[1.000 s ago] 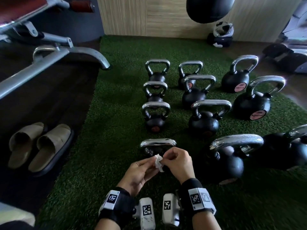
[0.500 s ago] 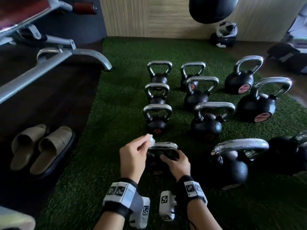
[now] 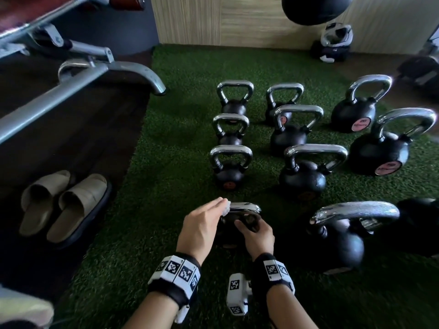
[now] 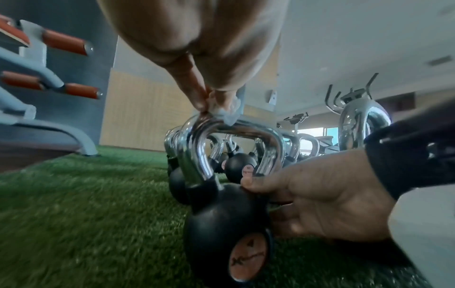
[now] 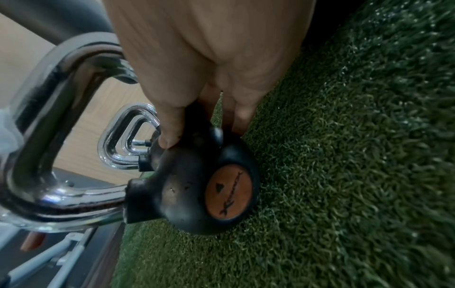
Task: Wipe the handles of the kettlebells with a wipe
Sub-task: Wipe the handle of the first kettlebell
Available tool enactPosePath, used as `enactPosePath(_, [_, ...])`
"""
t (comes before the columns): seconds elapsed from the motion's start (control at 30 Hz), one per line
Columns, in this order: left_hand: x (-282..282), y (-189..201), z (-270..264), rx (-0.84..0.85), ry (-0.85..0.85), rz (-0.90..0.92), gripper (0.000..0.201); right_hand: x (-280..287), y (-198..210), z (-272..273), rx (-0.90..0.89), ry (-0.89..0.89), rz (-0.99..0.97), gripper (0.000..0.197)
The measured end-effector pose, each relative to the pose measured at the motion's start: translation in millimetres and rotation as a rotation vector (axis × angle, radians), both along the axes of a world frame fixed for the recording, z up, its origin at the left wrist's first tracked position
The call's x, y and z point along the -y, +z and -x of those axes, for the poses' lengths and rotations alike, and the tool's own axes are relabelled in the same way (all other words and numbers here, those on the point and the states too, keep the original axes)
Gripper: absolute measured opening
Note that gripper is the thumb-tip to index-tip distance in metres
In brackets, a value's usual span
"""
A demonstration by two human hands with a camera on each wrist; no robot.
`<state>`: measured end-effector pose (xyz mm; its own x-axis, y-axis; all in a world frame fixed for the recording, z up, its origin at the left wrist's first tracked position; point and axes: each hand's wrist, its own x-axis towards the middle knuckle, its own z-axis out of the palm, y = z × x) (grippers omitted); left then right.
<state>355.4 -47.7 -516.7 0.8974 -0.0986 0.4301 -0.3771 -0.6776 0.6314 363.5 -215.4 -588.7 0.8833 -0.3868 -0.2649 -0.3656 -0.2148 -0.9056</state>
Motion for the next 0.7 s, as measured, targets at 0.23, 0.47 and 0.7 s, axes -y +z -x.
enactPosePath(0.23, [-21.1, -24.6, 0.1, -0.073, 0.244, 0.362, 0.020, 0.1, 4.1, -1.0, -0.020, -0.006, -0.061, 0.030])
enactPosePath(0.47, [-11.5, -49.9, 1.0, -0.294, 0.247, 0.917, 0.030, 1.0, 1.9, -1.3, -0.010, -0.022, -0.106, 0.024])
enactPosePath(0.7, [-13.0, -73.1, -1.0, -0.519, 0.265, 1.162, 0.024, 0.7, 7.9, 1.3, 0.000, -0.030, -0.155, 0.024])
